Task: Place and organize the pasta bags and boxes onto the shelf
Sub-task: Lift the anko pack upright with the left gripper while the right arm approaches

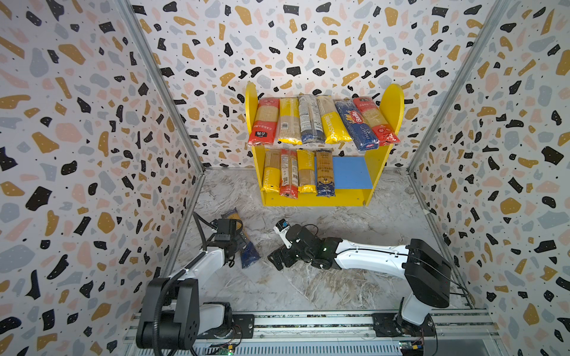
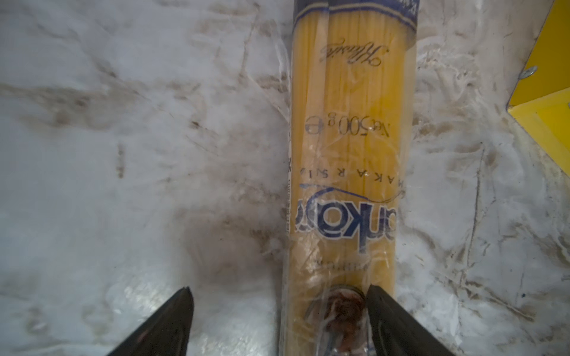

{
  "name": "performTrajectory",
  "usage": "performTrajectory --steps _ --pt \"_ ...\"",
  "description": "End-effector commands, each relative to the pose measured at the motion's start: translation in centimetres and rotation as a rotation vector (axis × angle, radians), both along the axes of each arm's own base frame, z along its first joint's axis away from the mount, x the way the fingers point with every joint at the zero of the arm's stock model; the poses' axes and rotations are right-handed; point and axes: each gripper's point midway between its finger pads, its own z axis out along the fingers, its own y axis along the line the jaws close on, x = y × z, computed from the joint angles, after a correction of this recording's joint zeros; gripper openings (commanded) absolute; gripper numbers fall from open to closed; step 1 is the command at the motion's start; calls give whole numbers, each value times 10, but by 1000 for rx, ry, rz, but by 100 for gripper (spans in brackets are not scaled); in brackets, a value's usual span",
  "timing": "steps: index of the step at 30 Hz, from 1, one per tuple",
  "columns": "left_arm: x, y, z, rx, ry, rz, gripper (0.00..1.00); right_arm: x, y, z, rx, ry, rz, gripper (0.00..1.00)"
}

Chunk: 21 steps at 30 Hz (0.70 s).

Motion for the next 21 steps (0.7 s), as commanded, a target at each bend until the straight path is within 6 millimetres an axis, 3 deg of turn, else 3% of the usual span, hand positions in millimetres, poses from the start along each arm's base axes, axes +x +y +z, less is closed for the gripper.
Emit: performTrajectory --steps 1,12,21 --pt "16 -8 10 -29 -60 -20 87 4 -12 24 36 -24 -18 99" --pt "26 -17 9 -17 -66 -38 86 7 -29 22 42 -11 -41 99" --pt "35 -34 -7 -16 -28 -72 85 5 -46 23 48 -12 -70 99"
